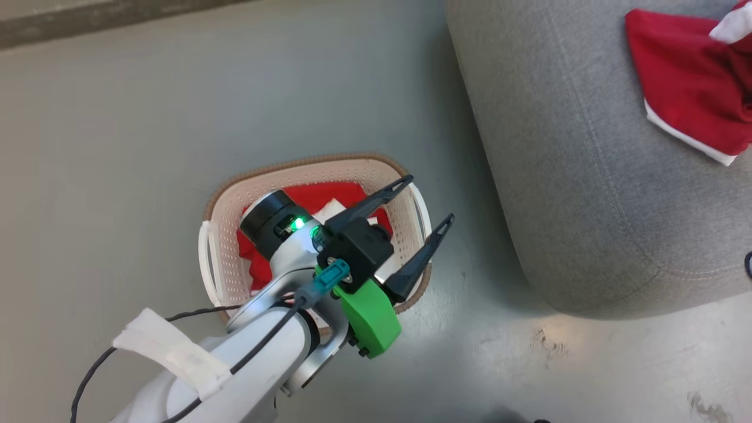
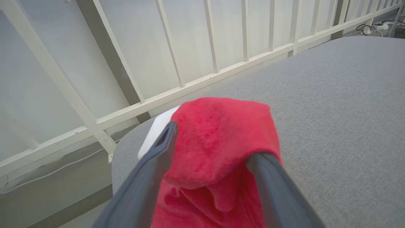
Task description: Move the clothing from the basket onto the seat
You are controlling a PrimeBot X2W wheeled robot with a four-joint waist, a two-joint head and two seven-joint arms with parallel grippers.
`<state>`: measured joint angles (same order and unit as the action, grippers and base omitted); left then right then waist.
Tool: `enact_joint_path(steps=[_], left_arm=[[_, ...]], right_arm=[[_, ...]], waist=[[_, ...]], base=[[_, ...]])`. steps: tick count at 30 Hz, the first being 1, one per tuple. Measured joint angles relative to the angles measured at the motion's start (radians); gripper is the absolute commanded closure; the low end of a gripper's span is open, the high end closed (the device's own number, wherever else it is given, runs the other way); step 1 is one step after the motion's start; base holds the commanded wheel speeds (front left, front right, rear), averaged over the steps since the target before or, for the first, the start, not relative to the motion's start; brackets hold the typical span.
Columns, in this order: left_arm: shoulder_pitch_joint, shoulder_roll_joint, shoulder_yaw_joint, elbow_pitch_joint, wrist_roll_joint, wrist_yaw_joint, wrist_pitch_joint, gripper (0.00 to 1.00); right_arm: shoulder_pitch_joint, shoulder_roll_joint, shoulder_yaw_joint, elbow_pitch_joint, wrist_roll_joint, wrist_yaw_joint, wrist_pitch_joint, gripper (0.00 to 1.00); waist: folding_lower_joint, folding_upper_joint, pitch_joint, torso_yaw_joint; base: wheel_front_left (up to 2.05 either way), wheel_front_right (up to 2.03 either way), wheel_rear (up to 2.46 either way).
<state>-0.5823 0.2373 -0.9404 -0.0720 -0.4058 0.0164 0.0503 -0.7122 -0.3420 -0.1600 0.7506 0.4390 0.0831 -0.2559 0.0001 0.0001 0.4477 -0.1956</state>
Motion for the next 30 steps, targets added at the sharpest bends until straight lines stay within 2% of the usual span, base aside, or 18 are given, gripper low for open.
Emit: enact_joint_path(steps=[4, 14, 24, 30], left_arm=[[0.007, -0.003, 0.016, 0.017, -0.012, 0.006, -0.018, 0.00], [0.100, -0.013, 0.092, 0.071, -0.068, 0.060, -0.072, 0.00], [0.192, -0.012, 0.183, 0.124, -0.098, 0.090, -0.120, 0.00], [0.239, -0.011, 0.234, 0.153, -0.128, 0.091, -0.147, 0.00]], right_arm=[[0.042, 0.015, 0.019, 0.001, -0.019, 0.005, 0.000, 0.00], [0.131, 0.049, 0.042, -0.065, -0.066, 0.021, 0.000, 0.00], [0.231, 0.104, 0.088, -0.176, -0.103, 0.031, 0.000, 0.00], [0.289, 0.135, 0.115, -0.236, -0.129, 0.031, 0.000, 0.00]], waist=[[-0.0001, 0.0000, -0.037, 0.003], [-0.0001, 0.0000, -0.130, 0.024], [-0.0001, 0.0000, -0.207, 0.083], [-0.0001, -0.0001, -0.249, 0.124]], base=[[0.00, 0.00, 0.00], [0.00, 0.00, 0.00], [0.00, 0.00, 0.00], [0.00, 0.00, 0.00]])
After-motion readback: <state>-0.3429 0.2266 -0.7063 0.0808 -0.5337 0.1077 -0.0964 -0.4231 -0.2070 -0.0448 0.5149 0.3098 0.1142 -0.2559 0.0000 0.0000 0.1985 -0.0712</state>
